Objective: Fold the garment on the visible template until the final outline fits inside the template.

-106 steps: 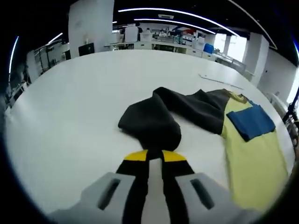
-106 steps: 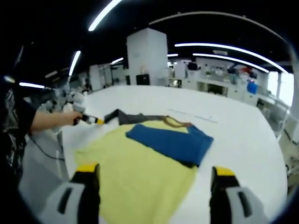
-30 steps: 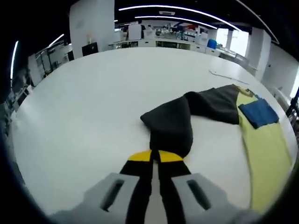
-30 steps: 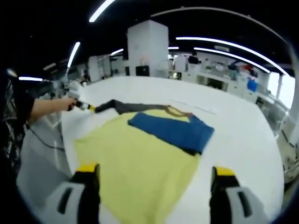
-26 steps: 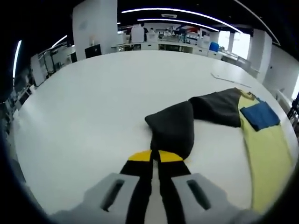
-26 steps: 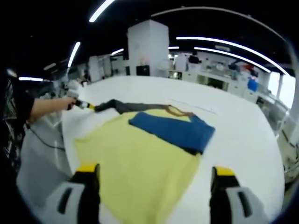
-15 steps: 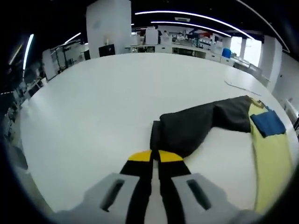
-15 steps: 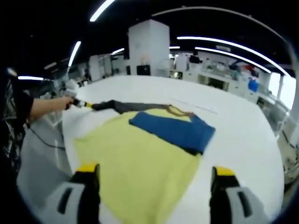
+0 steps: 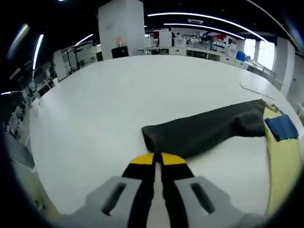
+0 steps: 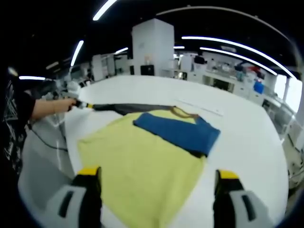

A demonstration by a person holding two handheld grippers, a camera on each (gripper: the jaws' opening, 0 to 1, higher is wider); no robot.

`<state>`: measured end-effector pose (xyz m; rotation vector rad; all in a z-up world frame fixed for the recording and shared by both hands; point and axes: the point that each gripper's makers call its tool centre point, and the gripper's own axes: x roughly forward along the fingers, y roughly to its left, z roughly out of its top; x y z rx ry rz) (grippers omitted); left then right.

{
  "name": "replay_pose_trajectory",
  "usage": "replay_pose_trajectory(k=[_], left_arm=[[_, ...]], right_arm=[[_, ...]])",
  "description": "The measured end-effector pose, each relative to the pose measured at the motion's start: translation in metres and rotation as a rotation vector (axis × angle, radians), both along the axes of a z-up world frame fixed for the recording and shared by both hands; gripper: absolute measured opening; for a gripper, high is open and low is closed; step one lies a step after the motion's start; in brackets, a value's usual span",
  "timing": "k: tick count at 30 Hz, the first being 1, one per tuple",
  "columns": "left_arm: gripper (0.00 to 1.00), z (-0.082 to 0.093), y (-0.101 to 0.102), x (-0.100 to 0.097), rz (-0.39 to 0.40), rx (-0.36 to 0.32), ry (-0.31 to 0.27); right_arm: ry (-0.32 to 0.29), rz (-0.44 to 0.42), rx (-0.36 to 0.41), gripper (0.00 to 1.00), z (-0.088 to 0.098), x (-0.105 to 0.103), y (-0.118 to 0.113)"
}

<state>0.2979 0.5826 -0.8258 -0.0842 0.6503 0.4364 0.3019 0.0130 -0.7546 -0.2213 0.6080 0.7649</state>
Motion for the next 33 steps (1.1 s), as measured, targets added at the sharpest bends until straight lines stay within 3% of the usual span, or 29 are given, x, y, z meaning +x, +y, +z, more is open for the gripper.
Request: replay_pose_trajectory(k=[8, 11, 15, 22, 25, 26, 31, 33], left_arm=[[0.01, -0.002, 0.007, 0.004, -0.019, 0.024, 0.011], [0.0, -0.005, 0.01, 0.003, -0.021, 0.051, 0.045], [0.09, 0.0, 0.005, 0.005, -0.017, 0.024, 0.0], [0.2, -0.006, -0.001, 0.007, -0.028, 0.001, 0.016], [0.19, -0.011, -0.003, 0.003, -0.019, -0.017, 0.035], [0.17, -0.01, -0.004, 0.005, -0.002, -0.044, 0.007], [0.14, -0.014, 0.0, 0.002, 0.08, -0.139, -0.009], [0.12, -0.014, 0.001, 0.004, 0.068, -0.124, 0.007]], right_arm=[[0.002, -0.015, -0.005, 0.99, 0.002, 0.0, -0.006], [0.003, -0.021, -0.006, 0.99, 0.002, 0.0, -0.008], [0.001, -0.025, -0.003, 0.99, 0.003, 0.001, -0.008], [0.008, -0.025, -0.006, 0.99, 0.001, -0.001, -0.007], [0.008, -0.024, -0.005, 0.99, 0.001, -0.001, -0.007], [0.009, -0.023, -0.005, 0.99, 0.001, -0.001, -0.007], [0.011, -0.028, -0.01, 0.99, 0.0, -0.002, -0.008], [0.013, -0.029, -0.01, 0.99, 0.0, -0.003, -0.008]])
